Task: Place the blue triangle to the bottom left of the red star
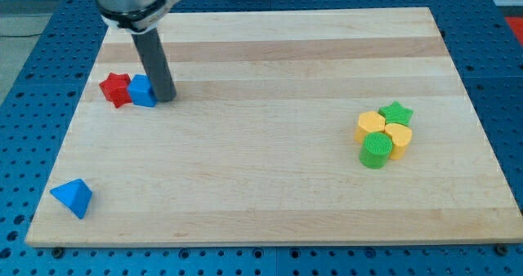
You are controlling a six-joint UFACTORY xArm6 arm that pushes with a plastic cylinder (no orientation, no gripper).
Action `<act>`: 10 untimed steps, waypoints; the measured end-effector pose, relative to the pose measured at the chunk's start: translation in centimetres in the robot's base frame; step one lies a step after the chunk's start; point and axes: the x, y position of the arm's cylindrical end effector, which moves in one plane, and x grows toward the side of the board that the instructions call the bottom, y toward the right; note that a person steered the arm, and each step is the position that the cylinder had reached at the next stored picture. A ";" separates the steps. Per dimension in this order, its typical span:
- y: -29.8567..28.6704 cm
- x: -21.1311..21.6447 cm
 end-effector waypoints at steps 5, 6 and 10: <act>3.5 22.1; 2.0 22.1; -6.1 17.7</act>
